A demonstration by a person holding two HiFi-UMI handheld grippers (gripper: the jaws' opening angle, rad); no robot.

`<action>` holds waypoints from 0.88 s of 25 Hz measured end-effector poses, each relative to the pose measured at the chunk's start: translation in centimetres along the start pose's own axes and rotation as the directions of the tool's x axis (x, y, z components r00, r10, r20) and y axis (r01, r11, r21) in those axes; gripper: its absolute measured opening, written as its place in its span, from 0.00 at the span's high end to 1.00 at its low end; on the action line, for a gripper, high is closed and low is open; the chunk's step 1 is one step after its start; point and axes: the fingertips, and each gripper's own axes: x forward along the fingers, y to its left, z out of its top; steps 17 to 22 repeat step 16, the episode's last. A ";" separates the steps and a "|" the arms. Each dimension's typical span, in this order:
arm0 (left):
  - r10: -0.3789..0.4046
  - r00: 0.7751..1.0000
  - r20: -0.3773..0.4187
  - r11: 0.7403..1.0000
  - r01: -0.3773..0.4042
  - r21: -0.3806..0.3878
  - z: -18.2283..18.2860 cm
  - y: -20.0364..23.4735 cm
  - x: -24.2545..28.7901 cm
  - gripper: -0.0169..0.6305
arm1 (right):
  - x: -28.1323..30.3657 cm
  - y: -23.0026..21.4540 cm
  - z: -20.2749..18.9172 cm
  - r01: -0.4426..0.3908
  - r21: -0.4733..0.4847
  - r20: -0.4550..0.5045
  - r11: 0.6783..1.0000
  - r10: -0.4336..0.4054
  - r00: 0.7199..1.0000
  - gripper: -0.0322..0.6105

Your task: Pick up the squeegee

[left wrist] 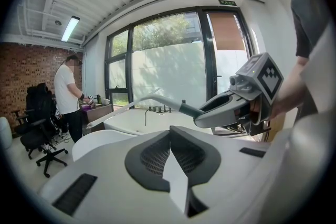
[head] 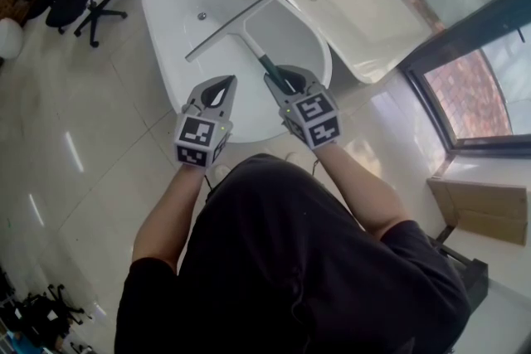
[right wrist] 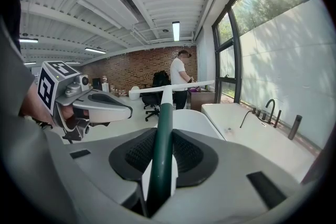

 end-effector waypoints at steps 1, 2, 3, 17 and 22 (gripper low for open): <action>0.000 1.000 0.001 1.000 0.000 0.000 0.0 0.0 0.0 0.97 | 0.0 0.0 0.0 0.000 -0.001 0.000 1.000 0.000 1.000 0.80; 0.000 1.000 0.001 1.000 0.000 -0.001 0.1 0.0 0.0 0.97 | 0.0 0.0 0.0 0.001 -0.001 -0.001 1.000 -0.001 1.000 0.80; 0.000 1.000 0.001 1.000 0.000 -0.001 0.1 0.0 0.0 0.97 | 0.0 0.0 0.0 0.001 0.000 -0.002 1.000 -0.001 1.000 0.80; -0.003 1.000 -0.004 1.000 0.003 0.004 -0.2 -0.1 0.3 0.97 | 0.1 0.0 0.0 -0.001 0.001 -0.002 1.000 0.001 1.000 0.80; -0.003 1.000 -0.004 1.000 0.003 0.004 -0.2 -0.1 0.3 0.97 | 0.1 0.0 0.0 -0.001 0.001 -0.002 1.000 0.001 1.000 0.80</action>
